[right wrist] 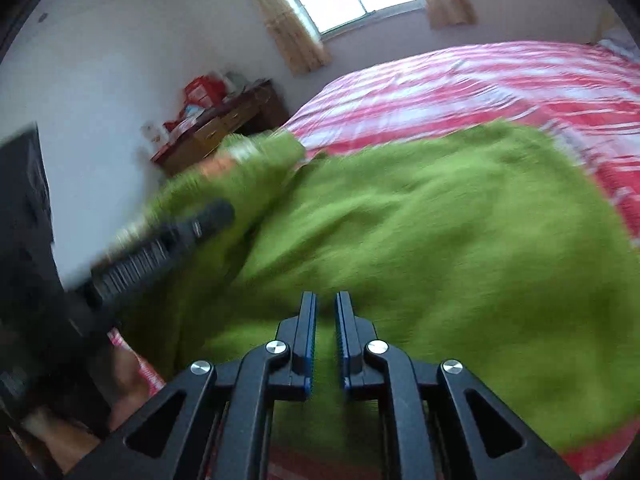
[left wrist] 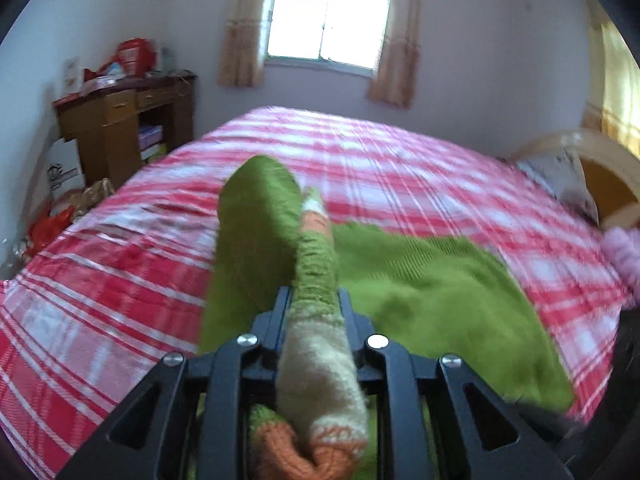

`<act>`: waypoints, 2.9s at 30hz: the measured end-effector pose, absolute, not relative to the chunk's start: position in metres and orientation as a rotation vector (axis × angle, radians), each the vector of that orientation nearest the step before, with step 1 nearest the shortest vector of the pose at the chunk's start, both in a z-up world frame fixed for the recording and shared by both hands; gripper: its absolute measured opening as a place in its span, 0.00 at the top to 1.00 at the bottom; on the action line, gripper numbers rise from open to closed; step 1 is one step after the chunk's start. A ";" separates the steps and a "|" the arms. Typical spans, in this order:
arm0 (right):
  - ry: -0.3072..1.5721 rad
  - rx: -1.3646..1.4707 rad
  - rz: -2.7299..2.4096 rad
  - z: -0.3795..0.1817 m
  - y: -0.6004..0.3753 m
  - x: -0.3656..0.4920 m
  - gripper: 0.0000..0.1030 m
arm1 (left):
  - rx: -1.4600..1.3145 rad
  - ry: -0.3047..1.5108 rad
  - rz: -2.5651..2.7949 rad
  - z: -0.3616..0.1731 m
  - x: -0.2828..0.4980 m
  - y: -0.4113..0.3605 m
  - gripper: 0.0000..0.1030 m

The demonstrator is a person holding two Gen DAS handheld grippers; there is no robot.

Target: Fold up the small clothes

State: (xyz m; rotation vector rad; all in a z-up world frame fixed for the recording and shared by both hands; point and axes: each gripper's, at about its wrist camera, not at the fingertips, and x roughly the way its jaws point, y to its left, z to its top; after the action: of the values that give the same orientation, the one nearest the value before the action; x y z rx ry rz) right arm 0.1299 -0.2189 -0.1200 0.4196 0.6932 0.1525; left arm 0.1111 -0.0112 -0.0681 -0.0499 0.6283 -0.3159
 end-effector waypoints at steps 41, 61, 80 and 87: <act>0.853 0.357 0.472 -0.064 -0.267 0.279 0.89 | 0.049 0.548 -0.486 -0.030 0.068 -0.113 0.93; 0.867 0.585 0.340 -0.124 -0.438 0.237 0.89 | 0.168 0.661 -0.655 -0.057 0.052 -0.229 0.94; 0.805 0.602 0.322 -0.144 -0.437 0.225 0.89 | 0.201 0.728 -0.648 -0.053 0.055 -0.240 0.94; 0.803 0.524 0.248 -0.136 -0.422 0.222 0.89 | 0.177 0.731 -0.680 -0.042 0.040 -0.191 0.84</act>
State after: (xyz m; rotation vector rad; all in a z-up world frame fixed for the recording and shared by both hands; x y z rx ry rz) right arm 0.2220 -0.4225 -0.1359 0.5236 0.8034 0.2478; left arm 0.0404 -0.1908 -0.0416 0.1772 0.7312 -0.6800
